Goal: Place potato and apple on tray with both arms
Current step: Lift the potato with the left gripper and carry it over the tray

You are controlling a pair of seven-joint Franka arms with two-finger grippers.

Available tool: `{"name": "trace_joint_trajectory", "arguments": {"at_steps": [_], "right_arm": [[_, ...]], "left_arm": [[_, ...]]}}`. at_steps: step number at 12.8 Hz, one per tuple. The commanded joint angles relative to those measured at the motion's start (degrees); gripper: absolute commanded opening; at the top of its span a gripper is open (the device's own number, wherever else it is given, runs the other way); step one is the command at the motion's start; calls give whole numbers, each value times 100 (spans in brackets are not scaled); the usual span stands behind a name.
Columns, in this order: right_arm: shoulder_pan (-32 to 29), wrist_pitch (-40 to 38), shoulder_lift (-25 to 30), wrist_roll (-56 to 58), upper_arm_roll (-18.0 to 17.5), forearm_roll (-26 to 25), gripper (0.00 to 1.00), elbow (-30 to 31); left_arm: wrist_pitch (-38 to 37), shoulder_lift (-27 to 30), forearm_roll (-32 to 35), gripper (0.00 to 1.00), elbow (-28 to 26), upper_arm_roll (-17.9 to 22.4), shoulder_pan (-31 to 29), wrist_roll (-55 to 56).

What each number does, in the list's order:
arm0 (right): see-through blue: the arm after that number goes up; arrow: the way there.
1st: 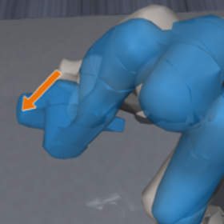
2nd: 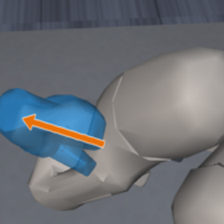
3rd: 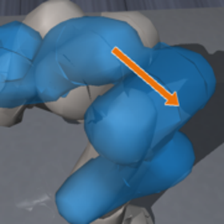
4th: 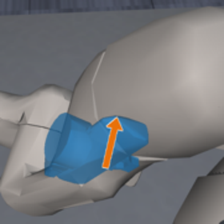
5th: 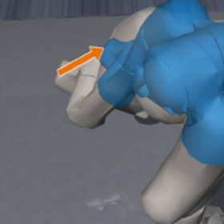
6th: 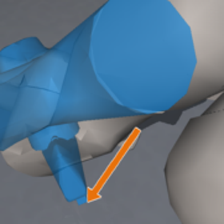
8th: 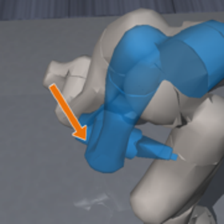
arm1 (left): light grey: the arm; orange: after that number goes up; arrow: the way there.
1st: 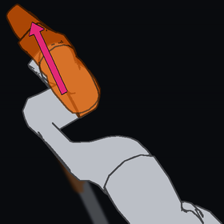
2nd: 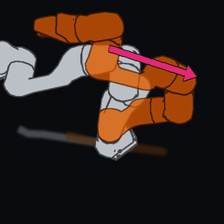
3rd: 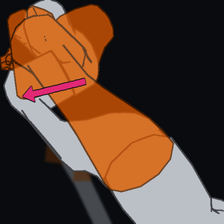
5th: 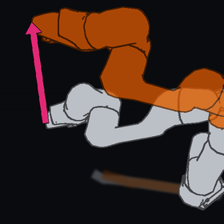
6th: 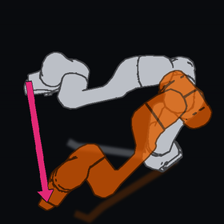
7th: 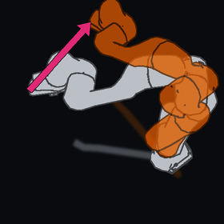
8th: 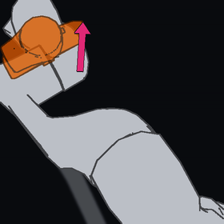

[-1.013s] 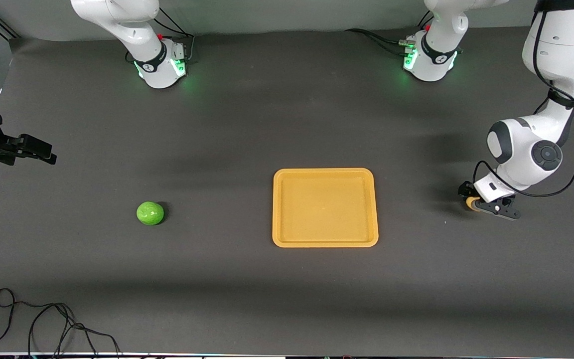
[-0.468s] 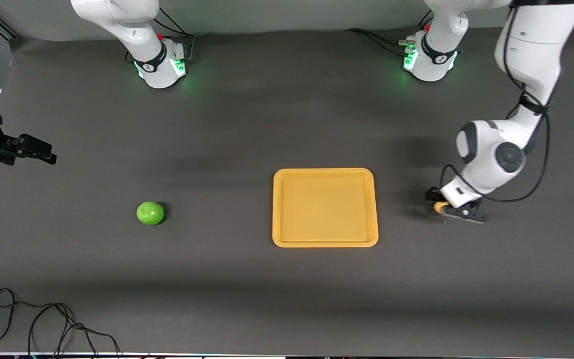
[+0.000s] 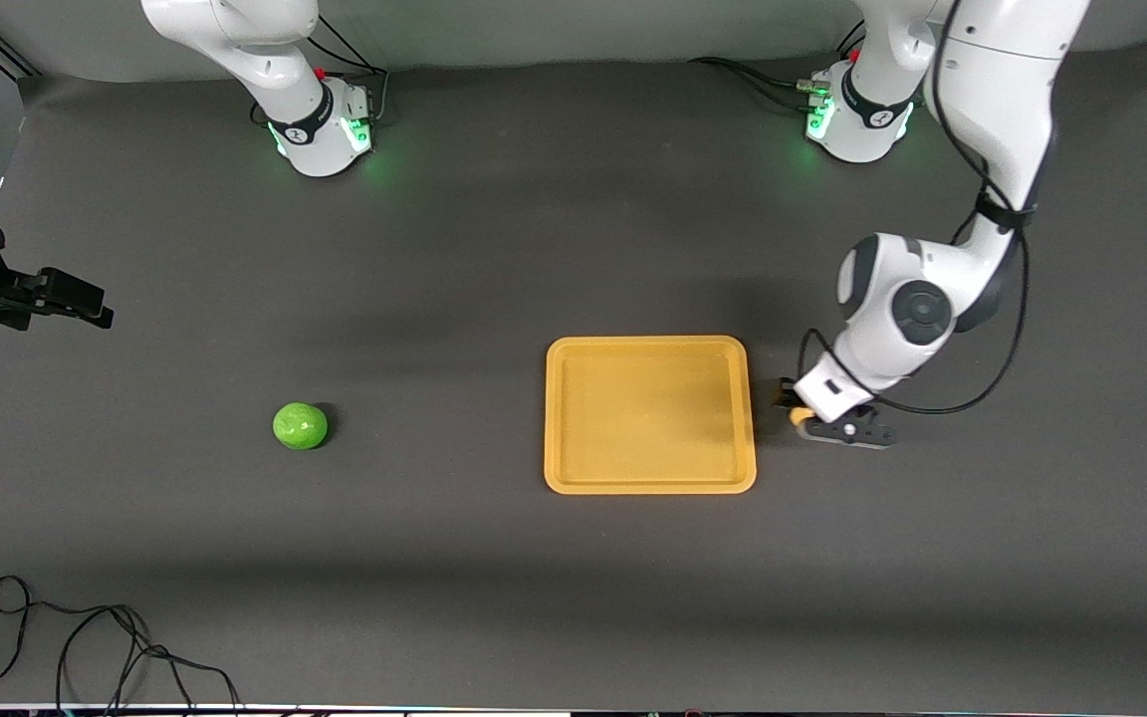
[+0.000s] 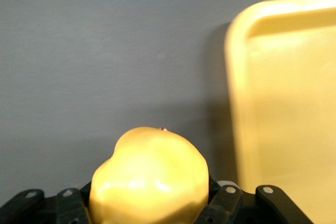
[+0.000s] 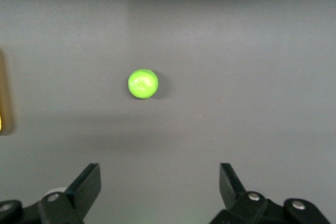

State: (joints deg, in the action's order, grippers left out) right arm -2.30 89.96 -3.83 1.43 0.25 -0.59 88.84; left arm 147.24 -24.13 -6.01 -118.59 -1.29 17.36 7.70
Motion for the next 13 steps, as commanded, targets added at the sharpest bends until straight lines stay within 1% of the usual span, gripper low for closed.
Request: {"name": "trace_joint_trajectory", "arguments": {"at_steps": [1,4,7,10,13], "right_arm": [[-34,-22,-74,77,-34,-2,100,-148],[-34,-22,-83,85,-34,-11,100,-148],[-34,-22,-74,77,-34,-11,100,-174],[-34,-22,-74,85,-34,-11,100,-174],[-43,-22,-74,85,-25,-11,100,-174]], "left_arm": [[-257,-302,-5,21,528,112,495,766],[-248,-680,12,21,906,121,882,1364],[-187,-1023,353,21,1171,121,1225,2146],[-125,-1260,540,22,1259,121,1392,2542],[24,-1340,584,24,1250,121,1437,2605]]}}
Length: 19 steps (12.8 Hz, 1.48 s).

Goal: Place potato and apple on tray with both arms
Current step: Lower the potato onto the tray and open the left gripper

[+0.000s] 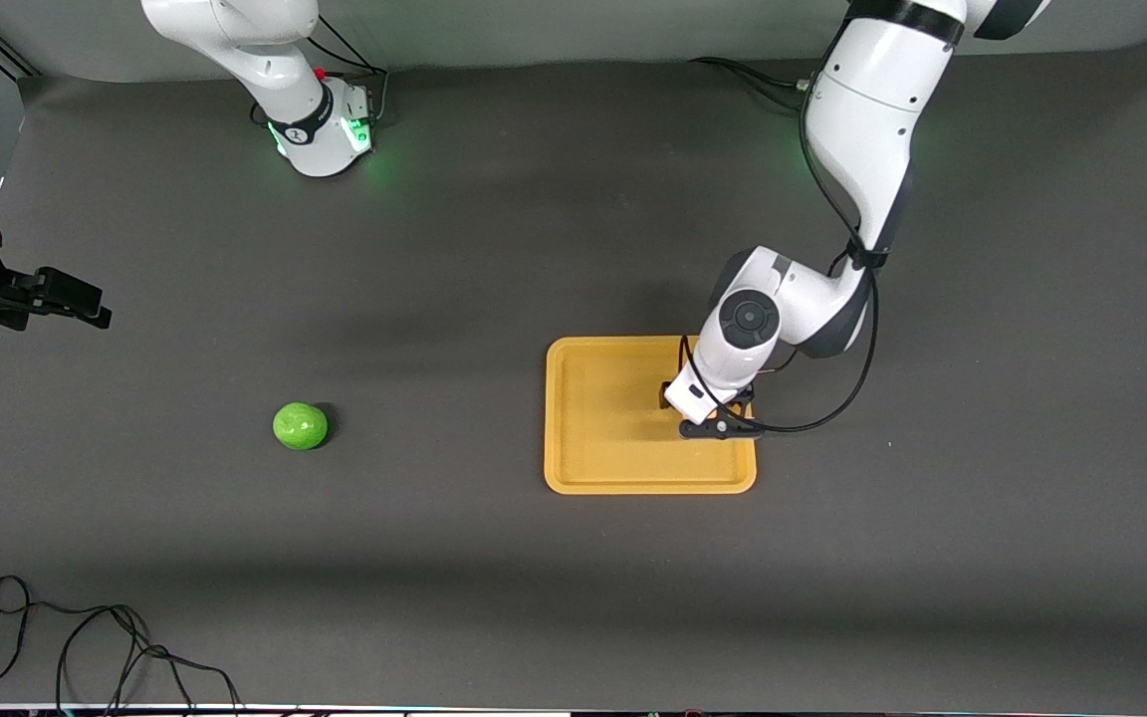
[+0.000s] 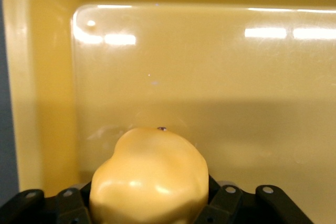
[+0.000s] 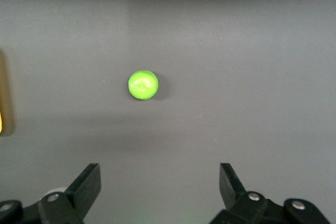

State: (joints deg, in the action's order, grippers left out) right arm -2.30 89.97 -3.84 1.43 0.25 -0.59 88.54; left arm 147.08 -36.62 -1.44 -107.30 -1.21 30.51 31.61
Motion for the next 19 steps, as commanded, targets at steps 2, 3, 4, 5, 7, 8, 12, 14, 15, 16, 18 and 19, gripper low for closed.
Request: {"name": "trace_joint_trajectory", "arguments": {"at_steps": [2,3,4,5,7,8,12,14,15,16,18,19], "right_arm": [[-43,-24,-73,85,-25,-11,100,-135],[-43,-24,-73,85,-25,-11,100,-135],[-43,-24,-82,85,-25,-11,100,-135],[-43,-24,-74,94,-25,-11,100,-135],[-43,-24,-73,103,-16,-11,100,-135],[-43,-24,-73,94,-16,-11,100,-135],[-43,-32,-65,129,-16,-11,100,-135],[-60,-50,-47,173,19,-11,100,-127],[-52,-50,-21,173,19,-11,100,-109],[-51,-33,-12,173,19,-11,100,-100],[-34,-32,14,130,10,-3,100,-48],[-34,-32,41,86,10,41,100,31]], "left_arm": [[40,-100,135,51,121,112,122,231],[49,-100,135,79,121,112,139,266],[49,-109,135,92,121,138,174,284],[40,-100,135,99,130,138,175,284],[5,-47,135,99,139,138,183,293],[-38,-21,135,99,156,147,183,284],[-984,119,179,99,725,156,122,249],[-1732,268,398,99,1130,173,35,170],[-1996,356,512,99,1271,165,-70,39],[-2216,435,522,99,1377,165,-167,-215],[-2595,742,522,99,1431,165,-492,-716],[-2840,944,522,99,1431,156,-667,-988]]}}
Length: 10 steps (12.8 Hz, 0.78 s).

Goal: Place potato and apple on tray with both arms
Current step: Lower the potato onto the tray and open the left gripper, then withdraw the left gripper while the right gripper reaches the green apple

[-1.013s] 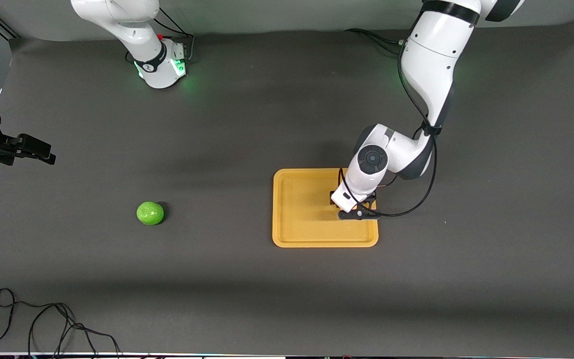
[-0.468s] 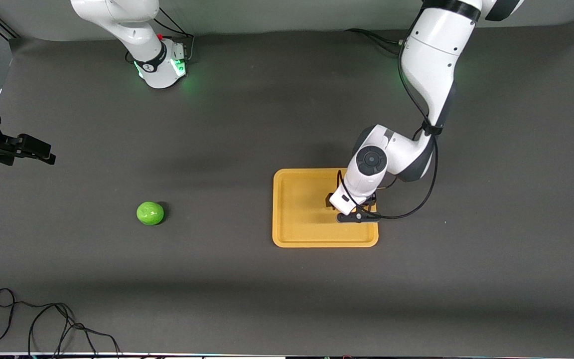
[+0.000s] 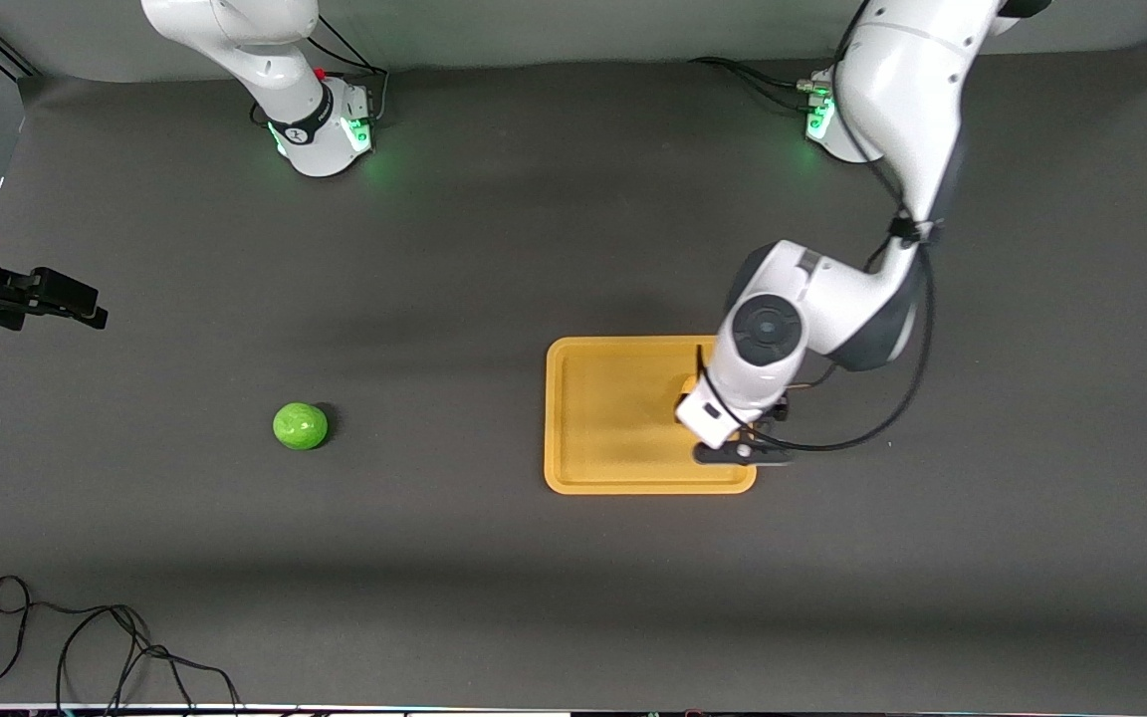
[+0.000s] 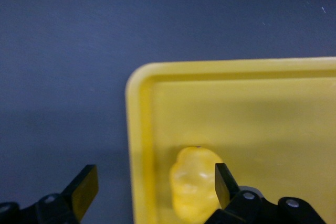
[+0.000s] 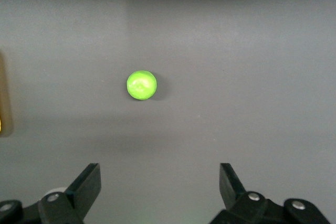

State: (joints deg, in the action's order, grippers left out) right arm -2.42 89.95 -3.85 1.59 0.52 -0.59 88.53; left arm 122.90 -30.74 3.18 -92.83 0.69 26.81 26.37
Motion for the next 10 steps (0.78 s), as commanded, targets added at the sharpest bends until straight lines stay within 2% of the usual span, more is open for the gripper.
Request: {"name": "trace_joint_trajectory", "arguments": {"at_steps": [1,2,4,7,10], "right_arm": [[-13,-30,130,52,-25,276,100,137],[13,-12,200,-113,-43,453,100,269],[381,276,218,-474,-43,428,100,410],[636,1416,192,-475,-52,428,100,1165],[647,2349,-106,-475,-43,428,100,1666]], "left_arm": [[-720,550,60,99,-16,-34,-517,-744],[-984,743,60,99,-16,-25,-797,-1104],[-1468,1069,60,99,37,-25,-1351,-1955],[-2216,1219,77,99,423,-25,-1950,-2644],[-2358,1447,245,100,556,-25,-2275,-2882]]}}
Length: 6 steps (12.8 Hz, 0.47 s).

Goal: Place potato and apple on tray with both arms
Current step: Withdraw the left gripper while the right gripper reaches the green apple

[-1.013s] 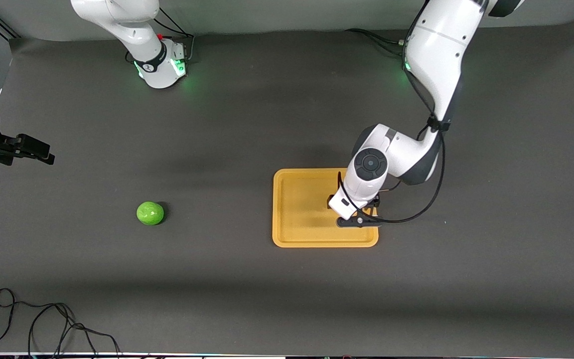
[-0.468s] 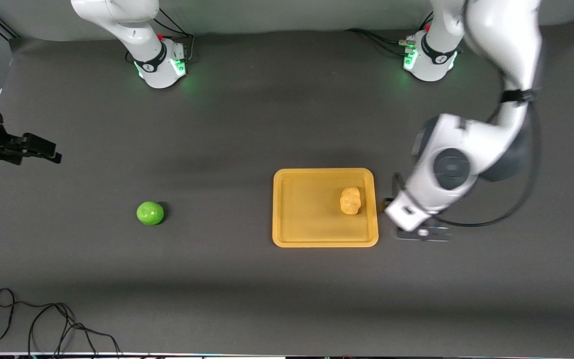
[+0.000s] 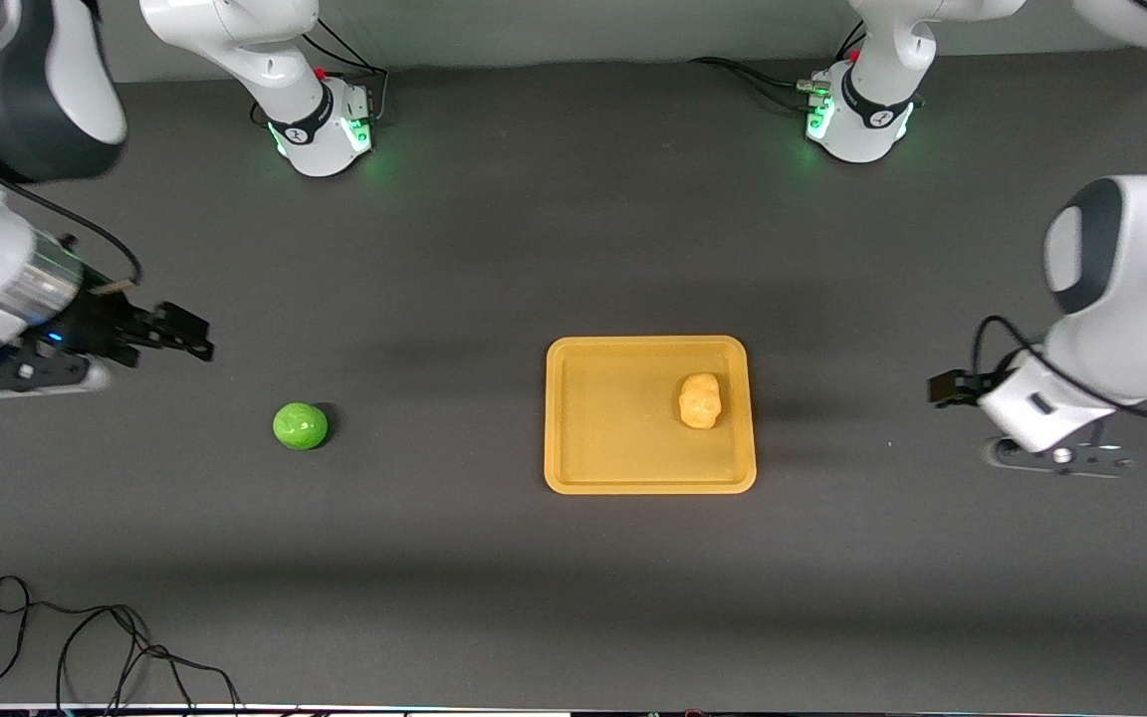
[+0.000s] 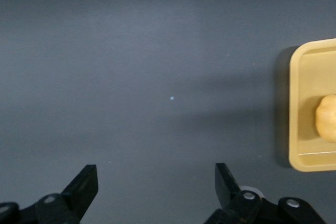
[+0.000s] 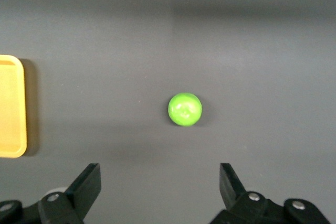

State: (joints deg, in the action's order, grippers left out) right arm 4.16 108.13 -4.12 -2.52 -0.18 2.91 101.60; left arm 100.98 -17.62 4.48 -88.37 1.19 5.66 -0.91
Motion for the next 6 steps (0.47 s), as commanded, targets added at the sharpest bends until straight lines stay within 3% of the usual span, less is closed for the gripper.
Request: {"name": "trace_joint_trajectory", "arguments": {"at_steps": [1,4,6], "right_arm": [[-12,899,-184,-56,35,70,100,621],[-12,2313,-553,-12,44,70,100,1535],[-21,2720,-1053,15,53,61,100,1608]], "left_arm": [[-123,215,114,100,110,-75,-196,-156],[-123,364,27,99,127,-83,-538,-952],[-210,496,-96,97,127,-84,-759,-1489]]}}
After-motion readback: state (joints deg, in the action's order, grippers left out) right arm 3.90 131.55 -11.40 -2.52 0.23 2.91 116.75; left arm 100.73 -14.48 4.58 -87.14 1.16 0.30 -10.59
